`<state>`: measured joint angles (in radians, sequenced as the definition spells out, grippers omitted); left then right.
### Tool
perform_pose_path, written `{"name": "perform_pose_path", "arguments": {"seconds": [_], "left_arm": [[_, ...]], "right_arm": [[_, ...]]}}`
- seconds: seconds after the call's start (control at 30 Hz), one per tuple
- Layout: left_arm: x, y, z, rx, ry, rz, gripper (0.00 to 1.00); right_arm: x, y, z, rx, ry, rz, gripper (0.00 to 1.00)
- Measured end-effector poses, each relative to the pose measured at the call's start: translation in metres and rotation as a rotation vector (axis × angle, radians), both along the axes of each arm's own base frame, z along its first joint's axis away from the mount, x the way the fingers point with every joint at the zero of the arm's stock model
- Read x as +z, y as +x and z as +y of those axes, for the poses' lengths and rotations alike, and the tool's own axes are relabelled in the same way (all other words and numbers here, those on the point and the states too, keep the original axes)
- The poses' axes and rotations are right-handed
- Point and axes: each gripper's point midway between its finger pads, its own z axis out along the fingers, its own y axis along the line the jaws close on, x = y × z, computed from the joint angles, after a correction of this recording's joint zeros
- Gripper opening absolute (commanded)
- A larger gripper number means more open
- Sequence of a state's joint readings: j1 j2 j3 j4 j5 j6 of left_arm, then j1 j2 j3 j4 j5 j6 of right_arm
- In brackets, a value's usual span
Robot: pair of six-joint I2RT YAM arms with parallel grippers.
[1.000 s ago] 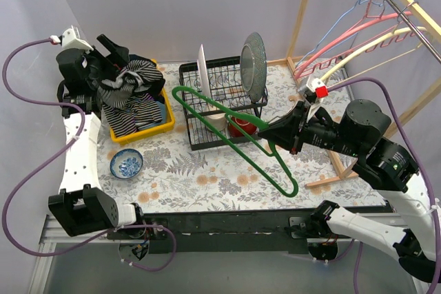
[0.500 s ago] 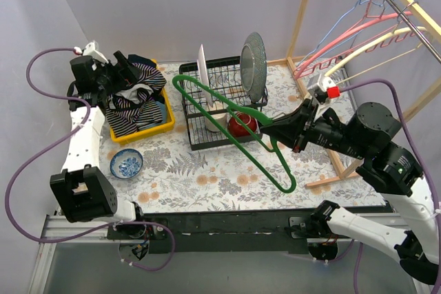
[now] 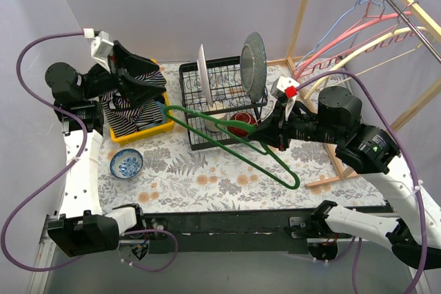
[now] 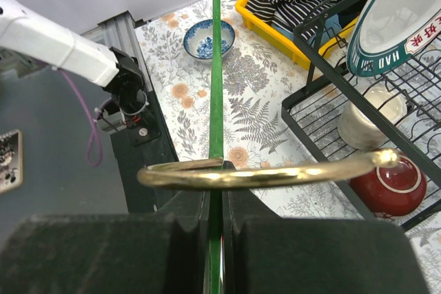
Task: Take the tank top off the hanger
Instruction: Place the tank top in the bin.
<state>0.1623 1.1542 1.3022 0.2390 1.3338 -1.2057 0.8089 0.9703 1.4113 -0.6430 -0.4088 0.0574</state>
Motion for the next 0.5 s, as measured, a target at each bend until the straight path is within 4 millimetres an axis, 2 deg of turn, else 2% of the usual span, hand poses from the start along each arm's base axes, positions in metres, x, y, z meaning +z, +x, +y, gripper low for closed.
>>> {"name": "perform_pose_path", "arguments": {"seconds": [0.1, 0.17, 0.27, 0.37, 0.5], "left_arm": [[-0.016, -0.021, -0.022, -0.146, 0.024, 0.023, 0.86], [-0.033, -0.03, -0.032, -0.216, 0.03, 0.071, 0.87], [-0.049, -0.041, -0.043, -0.281, 0.033, 0.119, 0.85], [-0.052, -0.058, -0.054, -0.341, 0.04, 0.13, 0.82], [-0.052, -0.078, -0.055, -0.364, 0.047, 0.111, 0.78]], "right_arm": [[-0.002, -0.001, 0.0, 0.022, -0.018, -0.022, 0.01], [-0.003, -0.001, 0.004, 0.042, -0.024, -0.024, 0.01], [-0.003, 0.0, 0.013, 0.087, -0.034, -0.015, 0.01], [-0.006, 0.001, 0.022, 0.131, -0.047, 0.002, 0.01], [-0.009, 0.001, 0.03, 0.173, -0.056, 0.02, 0.01]]}}
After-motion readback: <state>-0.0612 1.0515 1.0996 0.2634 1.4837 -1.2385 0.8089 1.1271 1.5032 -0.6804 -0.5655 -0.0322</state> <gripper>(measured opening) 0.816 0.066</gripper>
